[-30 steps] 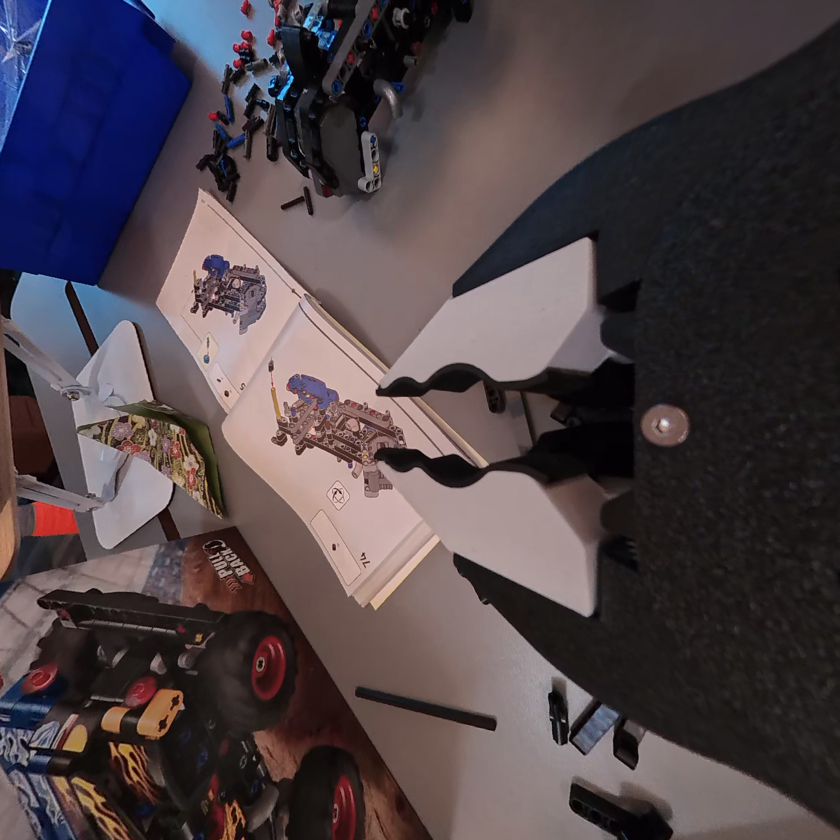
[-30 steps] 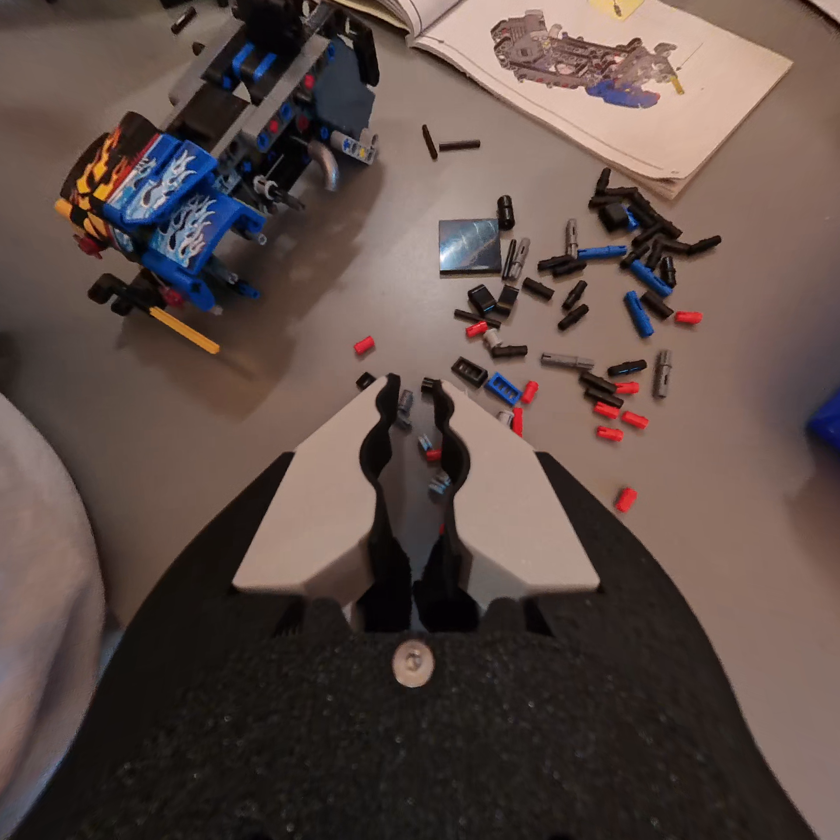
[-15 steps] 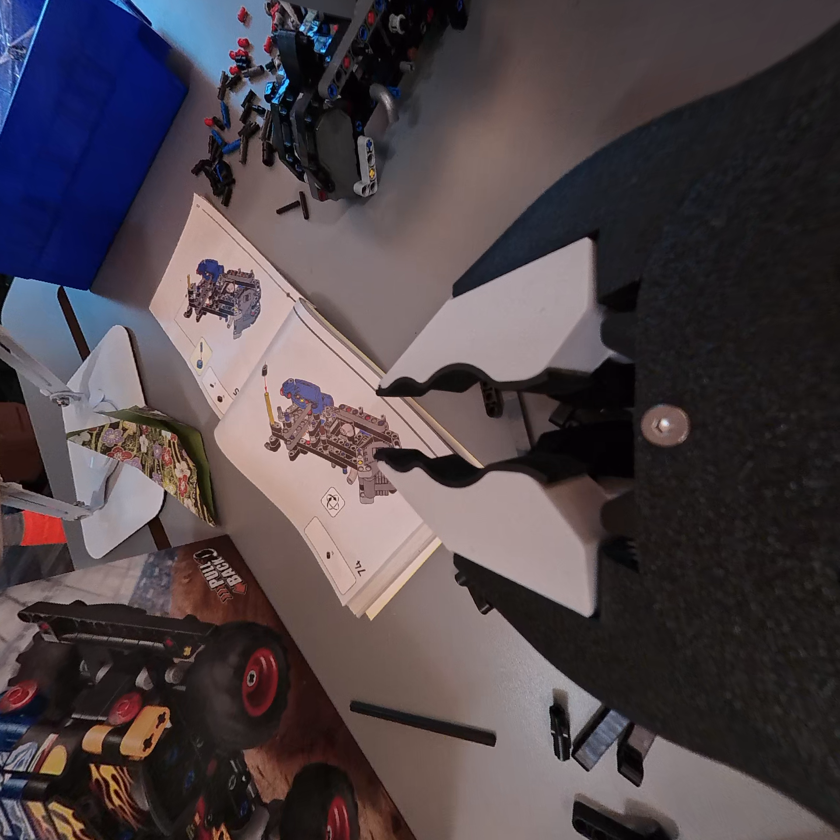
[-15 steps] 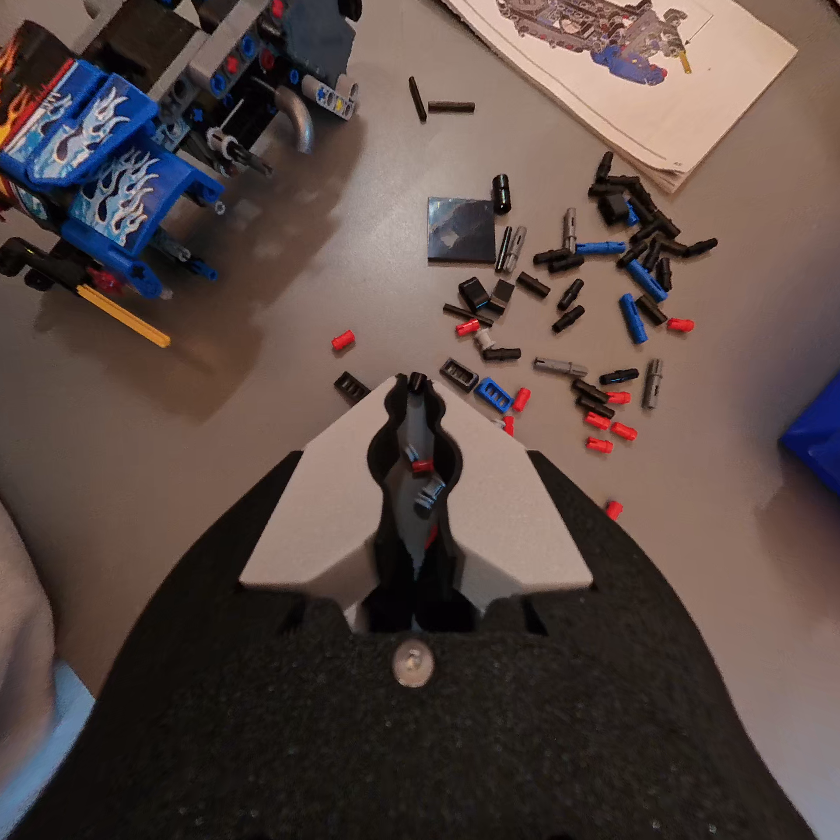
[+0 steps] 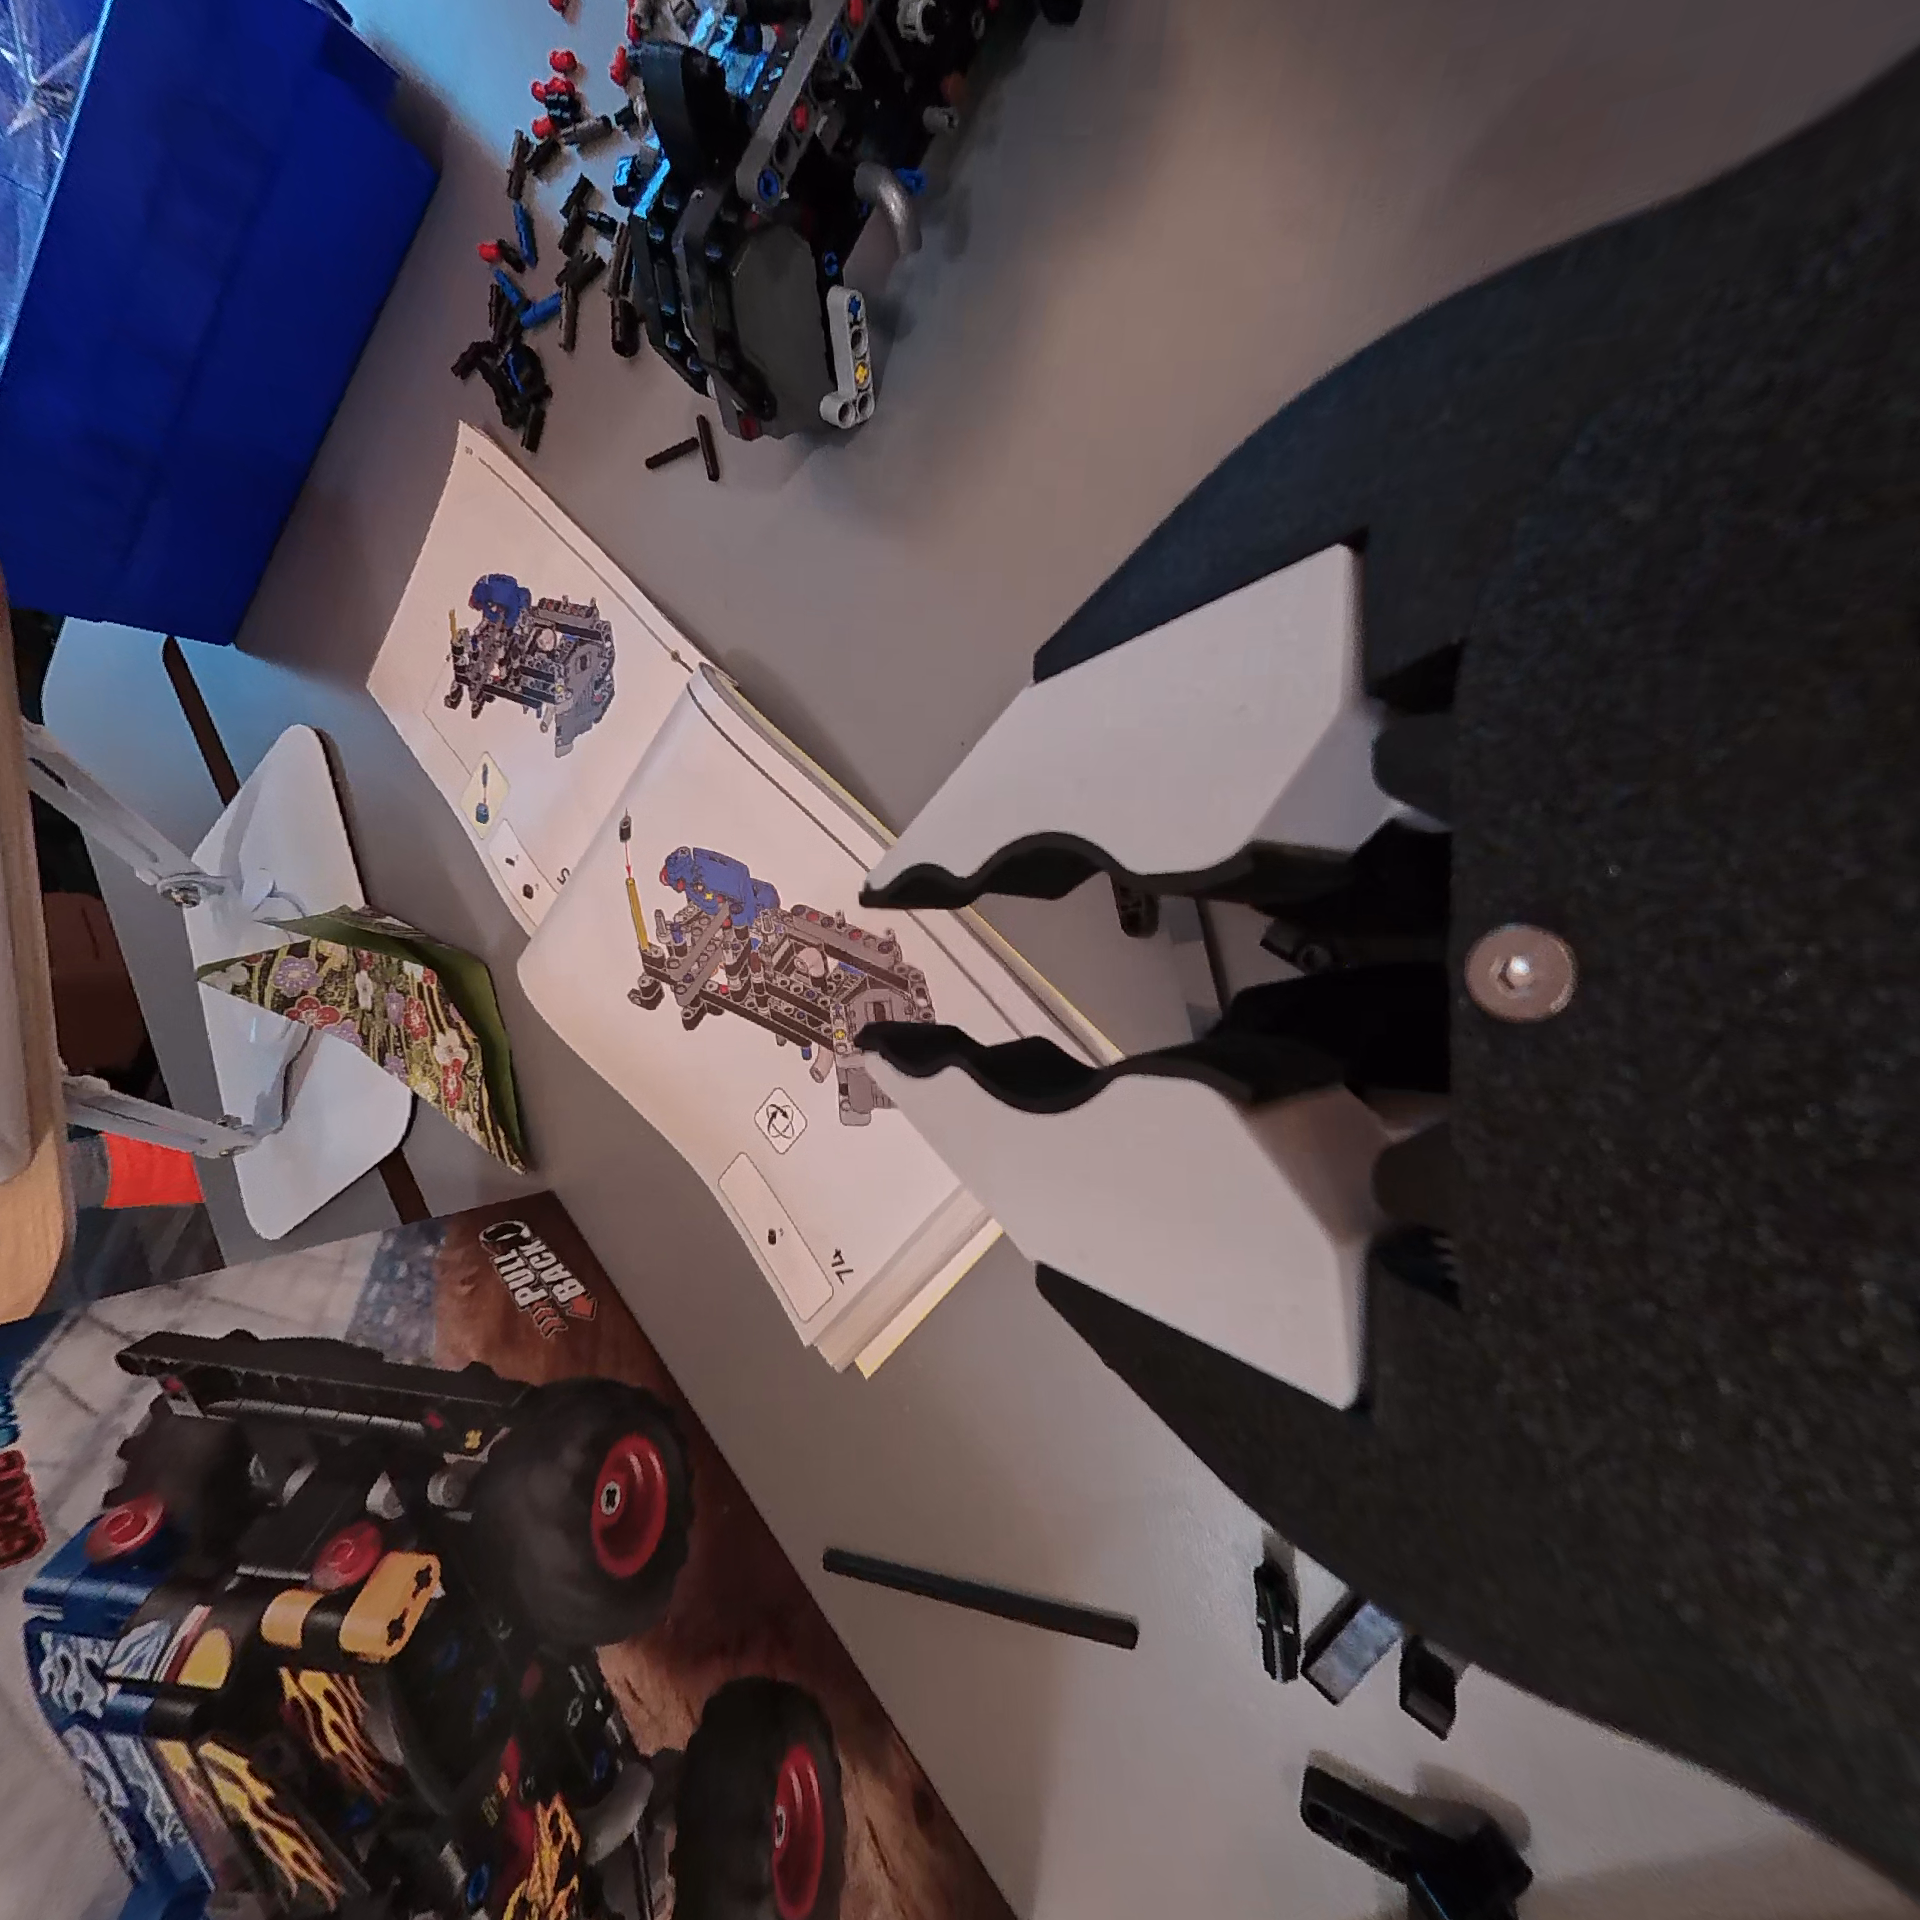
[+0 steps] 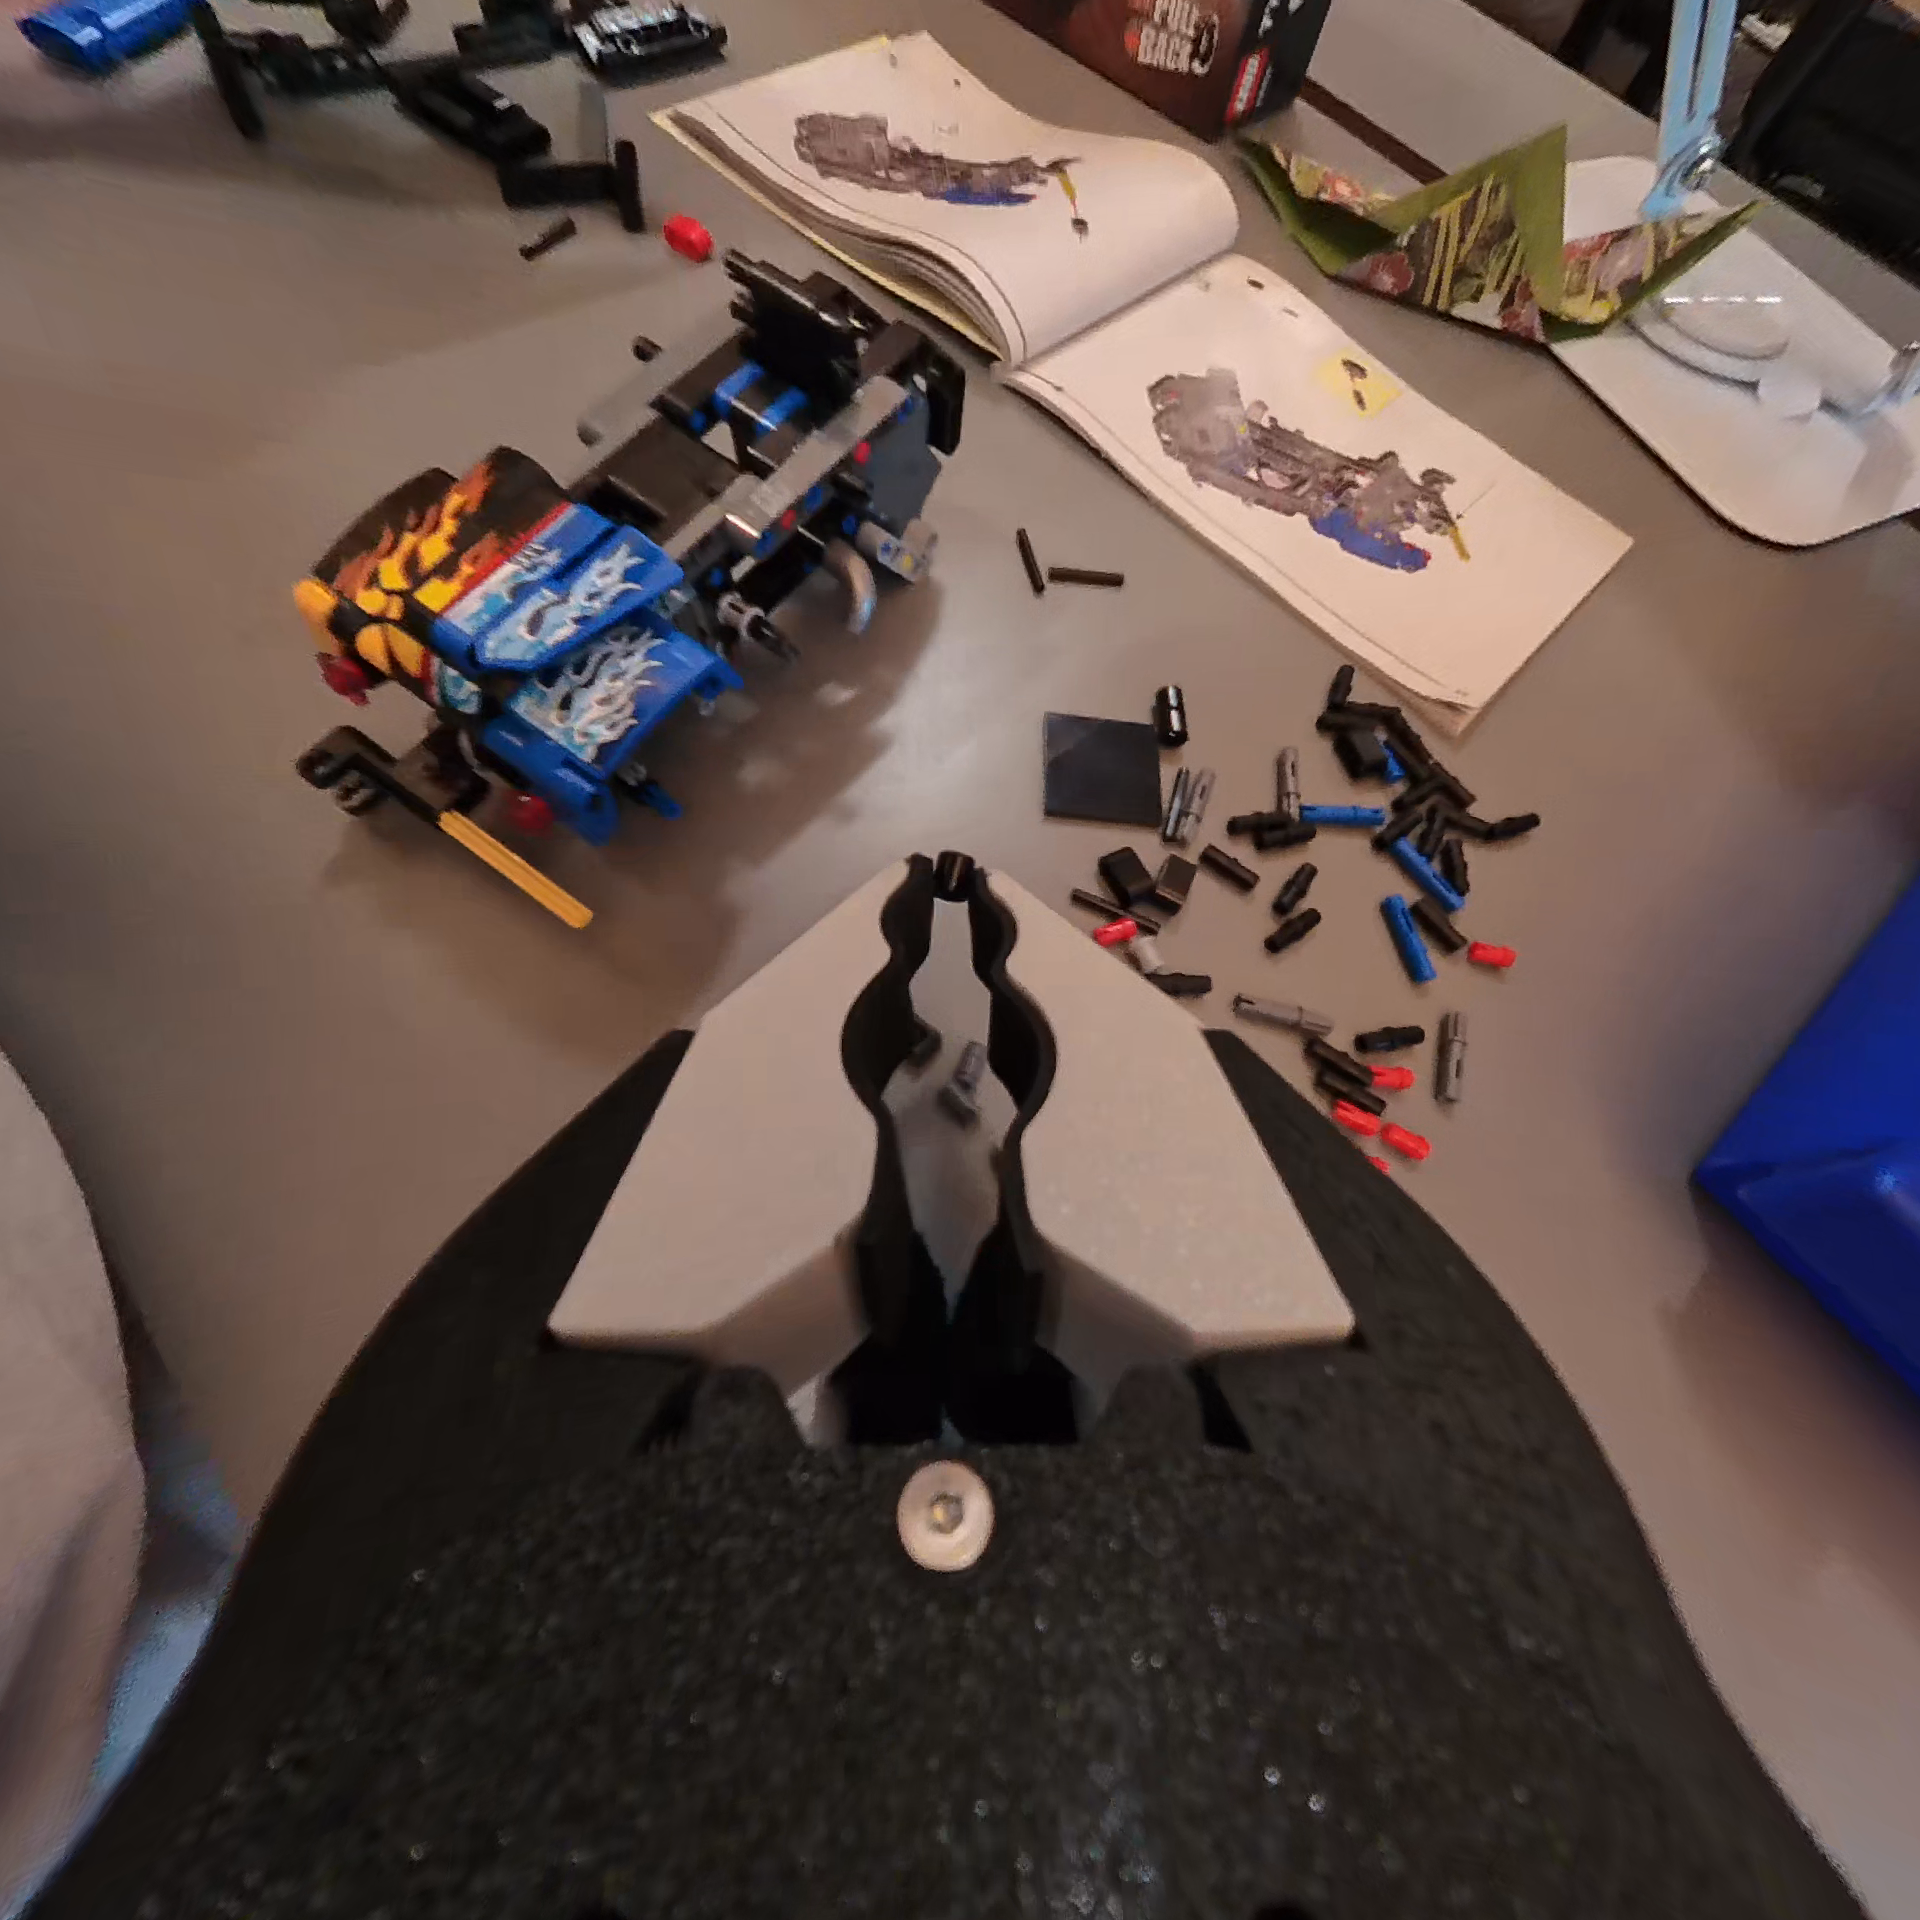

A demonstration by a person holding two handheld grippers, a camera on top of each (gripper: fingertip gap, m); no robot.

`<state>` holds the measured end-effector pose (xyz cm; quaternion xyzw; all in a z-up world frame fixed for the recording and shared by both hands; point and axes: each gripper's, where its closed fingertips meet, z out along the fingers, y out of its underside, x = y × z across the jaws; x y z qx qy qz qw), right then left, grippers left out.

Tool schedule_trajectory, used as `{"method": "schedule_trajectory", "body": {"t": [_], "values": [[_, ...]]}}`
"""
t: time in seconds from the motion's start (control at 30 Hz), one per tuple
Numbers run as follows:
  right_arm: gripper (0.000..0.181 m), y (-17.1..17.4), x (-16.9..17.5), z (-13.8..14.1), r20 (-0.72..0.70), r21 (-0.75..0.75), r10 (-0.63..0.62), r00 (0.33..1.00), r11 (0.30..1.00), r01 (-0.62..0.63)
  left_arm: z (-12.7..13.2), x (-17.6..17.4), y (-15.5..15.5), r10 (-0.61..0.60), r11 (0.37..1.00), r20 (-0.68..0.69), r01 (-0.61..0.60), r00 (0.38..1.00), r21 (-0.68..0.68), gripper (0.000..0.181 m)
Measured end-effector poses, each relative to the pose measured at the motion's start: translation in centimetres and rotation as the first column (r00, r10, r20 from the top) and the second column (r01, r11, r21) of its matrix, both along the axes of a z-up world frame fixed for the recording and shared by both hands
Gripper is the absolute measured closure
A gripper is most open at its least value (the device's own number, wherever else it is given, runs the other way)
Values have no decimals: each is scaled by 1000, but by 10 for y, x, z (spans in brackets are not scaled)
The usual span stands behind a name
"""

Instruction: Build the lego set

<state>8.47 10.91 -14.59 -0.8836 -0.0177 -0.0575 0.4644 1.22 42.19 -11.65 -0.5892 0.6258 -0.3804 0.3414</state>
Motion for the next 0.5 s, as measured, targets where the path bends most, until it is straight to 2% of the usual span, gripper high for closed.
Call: {"method": "schedule_trajectory", "body": {"t": [0.13, 0.27, 0.43, 0.5], "values": [[175, 6, -26, -5, -47, -1, 89, 995, 996, -89, 0, 0, -6, -15, 999, -2, 15, 1000, 44, 162], [175, 2, -62, -20, -91, -93, 237, 967, 965, -245, 2, 1, -10, -26, 992, 9, 24, 1000, 126, 163], [176, -1, -83, -37, -72, -176, 311, 948, 931, -319, -2, 2, -19, -55, 986, -5, 55, 998, 158, 163], [176, 1, -80, -37, -36, -179, 300, 953, 937, -301, -5, 3, -25, -74, 984, -16, 75, 997, 159, 163]]}}
